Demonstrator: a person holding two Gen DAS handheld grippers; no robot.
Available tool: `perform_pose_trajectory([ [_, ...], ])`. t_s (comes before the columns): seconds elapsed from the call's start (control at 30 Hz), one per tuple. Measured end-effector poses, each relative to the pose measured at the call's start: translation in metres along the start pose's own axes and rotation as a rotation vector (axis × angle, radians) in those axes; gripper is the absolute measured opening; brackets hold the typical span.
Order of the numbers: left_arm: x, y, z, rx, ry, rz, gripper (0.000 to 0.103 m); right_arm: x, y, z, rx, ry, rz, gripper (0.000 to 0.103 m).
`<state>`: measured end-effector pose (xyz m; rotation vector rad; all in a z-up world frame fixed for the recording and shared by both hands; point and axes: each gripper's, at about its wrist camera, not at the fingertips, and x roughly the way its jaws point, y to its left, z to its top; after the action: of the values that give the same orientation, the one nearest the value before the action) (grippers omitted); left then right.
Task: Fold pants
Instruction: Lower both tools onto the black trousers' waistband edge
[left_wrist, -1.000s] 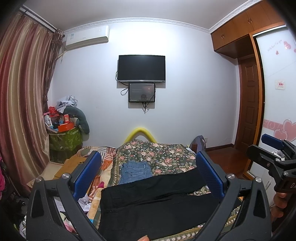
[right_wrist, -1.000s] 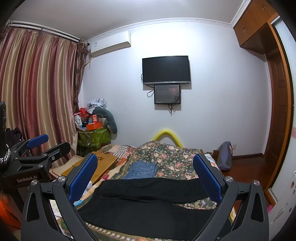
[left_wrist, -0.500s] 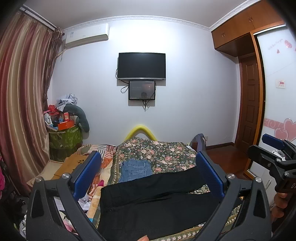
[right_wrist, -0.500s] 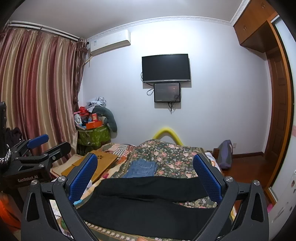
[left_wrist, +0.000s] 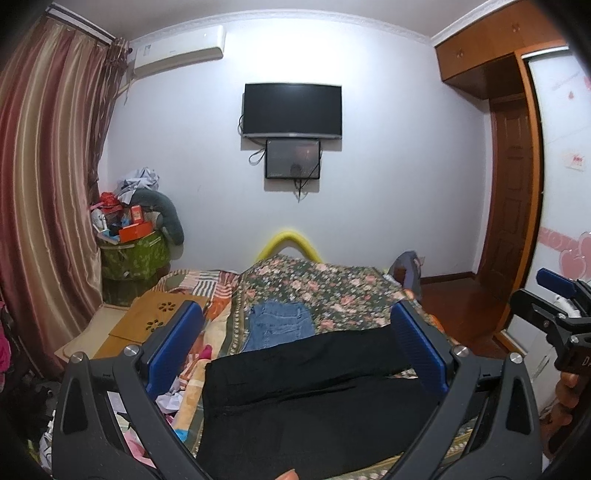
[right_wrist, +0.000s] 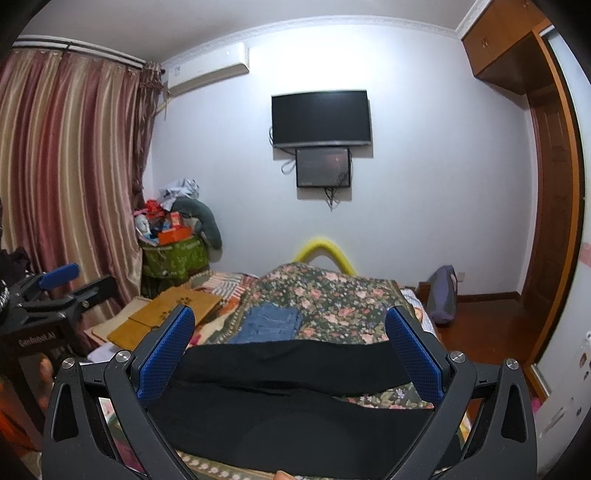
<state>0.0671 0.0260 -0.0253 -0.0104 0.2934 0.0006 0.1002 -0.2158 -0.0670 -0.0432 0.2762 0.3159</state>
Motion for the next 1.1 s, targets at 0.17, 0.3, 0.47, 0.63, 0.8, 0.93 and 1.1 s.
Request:
perform_pose_trajectory([
  [0.17, 0.057, 0.017, -0.003, 0.041, 0.061, 0.051, 0.103, 0.046, -0.021, -0.011, -0.009, 0.074, -0.038, 0.103],
  [0.3, 0.111, 0.038, -0.010, 0.038, 0.122, 0.082, 0.103, 0.080, -0.037, -0.021, -0.014, 0.123, -0.047, 0.103],
  [0.47, 0.185, 0.068, -0.025, 0.035, 0.200, 0.103, 0.103, 0.133, -0.058, -0.040, -0.029, 0.215, -0.043, 0.103],
  [0.63, 0.258, 0.098, -0.050, 0.045, 0.297, 0.155, 0.103, 0.180, -0.073, -0.061, -0.067, 0.297, -0.047, 0.103],
  [0.8, 0.319, 0.130, -0.081, 0.011, 0.384, 0.177, 0.103, 0.230, -0.088, -0.076, -0.068, 0.353, 0.010, 0.103],
  [0.93, 0.364, 0.154, -0.108, 0.005, 0.482, 0.209, 0.103, 0.275, -0.095, -0.089, -0.069, 0.405, 0.067, 0.102],
  [1.1, 0.420, 0.187, -0.138, -0.031, 0.608, 0.232, 0.095, 0.328, -0.105, -0.103, -0.051, 0.459, 0.118, 0.102],
])
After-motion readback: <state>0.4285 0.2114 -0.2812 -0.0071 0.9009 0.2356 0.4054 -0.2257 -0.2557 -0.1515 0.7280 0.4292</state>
